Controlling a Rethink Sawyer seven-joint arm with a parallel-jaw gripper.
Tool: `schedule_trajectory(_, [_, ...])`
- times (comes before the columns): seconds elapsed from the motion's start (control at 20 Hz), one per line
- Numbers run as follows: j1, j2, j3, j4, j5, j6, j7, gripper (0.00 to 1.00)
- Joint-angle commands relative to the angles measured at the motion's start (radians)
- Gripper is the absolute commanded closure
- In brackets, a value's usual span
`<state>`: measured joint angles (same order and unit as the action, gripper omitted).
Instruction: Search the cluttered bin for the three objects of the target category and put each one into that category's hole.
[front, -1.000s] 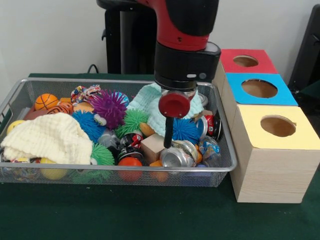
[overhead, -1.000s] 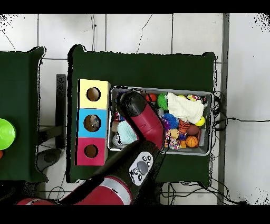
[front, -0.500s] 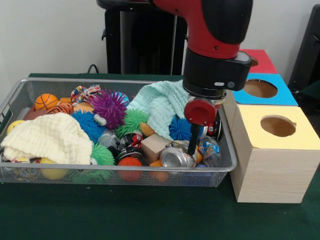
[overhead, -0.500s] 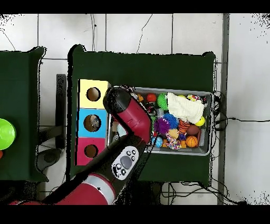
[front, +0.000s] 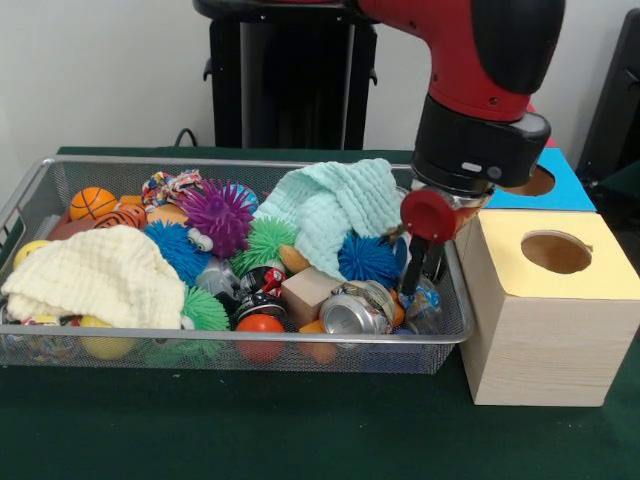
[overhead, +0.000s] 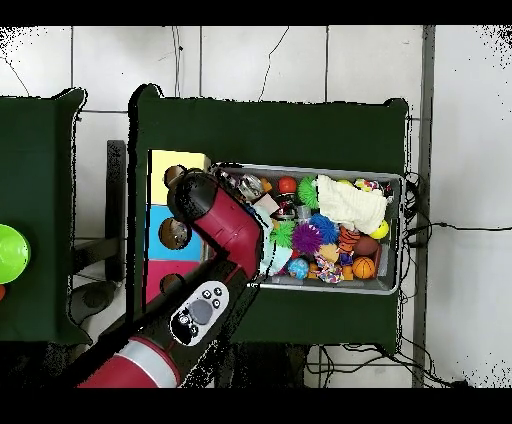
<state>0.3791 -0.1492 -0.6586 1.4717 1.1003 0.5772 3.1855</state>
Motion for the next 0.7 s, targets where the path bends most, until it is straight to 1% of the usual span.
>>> schedule_trajectory(0.05, [-0.024,-0.033,0.082,0.125,-0.007,0.115,0.343,0.0])
schedule_trajectory(0.1, [-0.037,-0.064,0.117,0.176,0.032,0.074,0.312,0.0])
schedule_trajectory(0.2, [-0.048,-0.1,0.137,0.226,0.051,0.047,0.284,0.0])
schedule_trajectory(0.35, [-0.063,-0.143,0.151,0.262,0.058,0.052,0.263,0.0])
schedule_trajectory(0.4, [-0.068,-0.163,0.162,0.277,0.074,0.049,0.259,0.0])
schedule_trajectory(0.7, [-0.077,-0.19,0.184,0.294,0.097,0.009,0.27,0.0])
